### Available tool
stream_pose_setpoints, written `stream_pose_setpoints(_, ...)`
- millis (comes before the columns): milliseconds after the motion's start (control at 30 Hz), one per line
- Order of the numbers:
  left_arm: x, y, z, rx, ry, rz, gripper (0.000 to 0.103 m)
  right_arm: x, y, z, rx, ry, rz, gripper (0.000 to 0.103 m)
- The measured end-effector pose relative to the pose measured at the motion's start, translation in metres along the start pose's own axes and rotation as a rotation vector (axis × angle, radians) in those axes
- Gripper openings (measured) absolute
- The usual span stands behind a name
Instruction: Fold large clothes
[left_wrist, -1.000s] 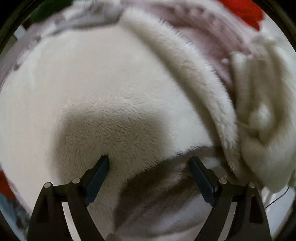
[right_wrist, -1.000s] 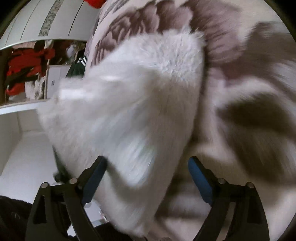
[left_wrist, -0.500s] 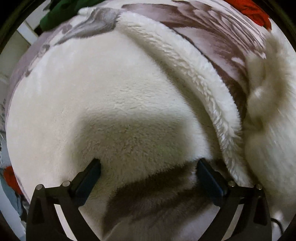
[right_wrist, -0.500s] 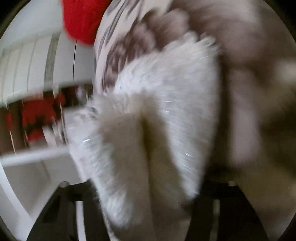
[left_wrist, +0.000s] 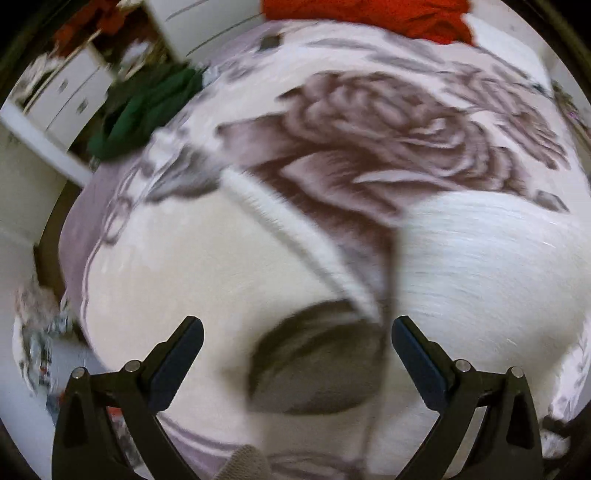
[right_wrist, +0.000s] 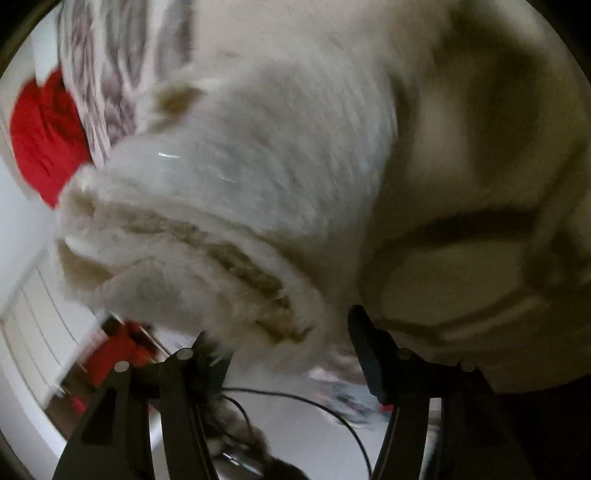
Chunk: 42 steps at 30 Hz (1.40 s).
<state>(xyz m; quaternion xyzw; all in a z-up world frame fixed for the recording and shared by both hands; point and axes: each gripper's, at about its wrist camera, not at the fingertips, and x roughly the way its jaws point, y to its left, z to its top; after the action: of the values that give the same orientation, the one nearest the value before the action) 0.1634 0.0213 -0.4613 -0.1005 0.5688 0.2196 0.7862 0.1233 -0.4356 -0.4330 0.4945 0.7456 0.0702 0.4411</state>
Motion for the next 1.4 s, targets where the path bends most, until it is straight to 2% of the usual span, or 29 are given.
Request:
stream_pose_setpoints(33, 0.001, -0.012, -0.001, 0.018, -0.006, -0.010, 0.103, -0.017, 0.014, 0.002, -0.071, -0.010, -0.056, 0.067)
stream_pose_setpoints(100, 0.003, -0.033, -0.009, 0.049, -0.012, -0.039, 0.103, -0.040, 0.043, 0.004, -0.181, -0.033, -0.106, 0.073)
stream_pose_setpoints(167, 0.020, -0.055, -0.014, 0.095, 0.013, -0.018, 0.103, -0.058, 0.086, 0.012, -0.340, -0.062, -0.172, 0.075)
stream_pose_setpoints(200, 0.029, -0.065, -0.018, 0.114, 0.012, 0.011, 0.103, -0.058, 0.107, 0.020, -0.402, -0.072, -0.186, 0.077)
stream_pose_setpoints(233, 0.033, -0.069, -0.020, 0.118, 0.003, 0.030, 0.103, -0.055, 0.133, 0.027, -0.501, -0.074, -0.208, 0.082)
stream_pose_setpoints(300, 0.036, -0.069, -0.019, 0.094, -0.011, 0.035, 0.103, -0.047, 0.169, 0.043, -0.654, -0.053, -0.212, 0.086)
stream_pose_setpoints(333, 0.037, -0.066, -0.017, 0.078, -0.013, 0.023, 0.103, -0.029, 0.186, 0.054, -0.727, -0.015, -0.214, 0.086)
stream_pose_setpoints(467, 0.038, -0.056, -0.016, 0.021, 0.012, 0.029, 0.103, 0.034, 0.219, 0.069, -0.833, 0.173, -0.240, 0.086)
stream_pose_setpoints(533, 0.037, -0.056, -0.019, 0.008, 0.014, 0.022, 0.103, 0.041, 0.239, 0.058, -0.924, 0.191, -0.257, 0.085)
stream_pose_setpoints(600, 0.035, -0.057, -0.020, 0.002, 0.015, 0.029, 0.103, 0.047, 0.252, 0.035, -1.028, 0.172, -0.294, 0.063)
stream_pose_setpoints(633, 0.034, -0.057, -0.020, 0.000, 0.018, 0.032, 0.103, 0.051, 0.254, 0.027, -1.055, 0.154, -0.343, 0.027)
stream_pose_setpoints(667, 0.032, -0.056, -0.018, -0.004, 0.024, 0.032, 0.103, 0.055, 0.254, 0.021, -1.070, 0.123, -0.421, 0.014)
stream_pose_setpoints(767, 0.013, -0.047, -0.016, -0.044, 0.025, -0.021, 0.103, 0.036, 0.260, 0.017, -1.057, 0.030, -0.462, 0.012)
stream_pose_setpoints(833, -0.002, -0.040, -0.016, -0.070, 0.012, -0.059, 0.103, 0.000, 0.274, 0.020, -0.972, 0.007, -0.381, 0.011)
stream_pose_setpoints(900, -0.008, -0.043, -0.017, -0.060, 0.009, -0.079, 0.103, -0.015, 0.292, 0.022, -0.975, -0.039, -0.362, 0.011)
stream_pose_setpoints(1000, -0.006, -0.060, -0.014, -0.023, -0.016, -0.093, 0.103, -0.038, 0.299, 0.047, -0.953, -0.113, -0.398, 0.011)
stream_pose_setpoints(1067, 0.003, -0.078, -0.009, 0.039, -0.019, -0.046, 0.103, -0.030, 0.284, 0.077, -0.903, -0.105, -0.477, 0.011)
stream_pose_setpoints(1133, 0.013, -0.091, -0.008, 0.102, -0.017, 0.000, 0.103, -0.002, 0.256, 0.111, -0.833, -0.058, -0.574, 0.011)
stream_pose_setpoints(1167, 0.016, -0.094, -0.009, 0.120, -0.013, 0.013, 0.103, 0.004, 0.243, 0.120, -0.811, -0.036, -0.584, 0.012)
stream_pose_setpoints(1233, 0.020, -0.096, -0.012, 0.148, -0.012, 0.045, 0.103, 0.018, 0.221, 0.138, -0.734, 0.014, -0.554, 0.014)
stream_pose_setpoints(1300, 0.022, -0.091, -0.014, 0.149, -0.011, 0.059, 0.103, 0.010, 0.221, 0.141, -0.690, 0.046, -0.484, 0.020)
stream_pose_setpoints(1400, 0.028, -0.083, -0.019, 0.133, 0.011, 0.068, 0.103, -0.027, 0.215, 0.133, -0.632, 0.106, -0.368, 0.044)
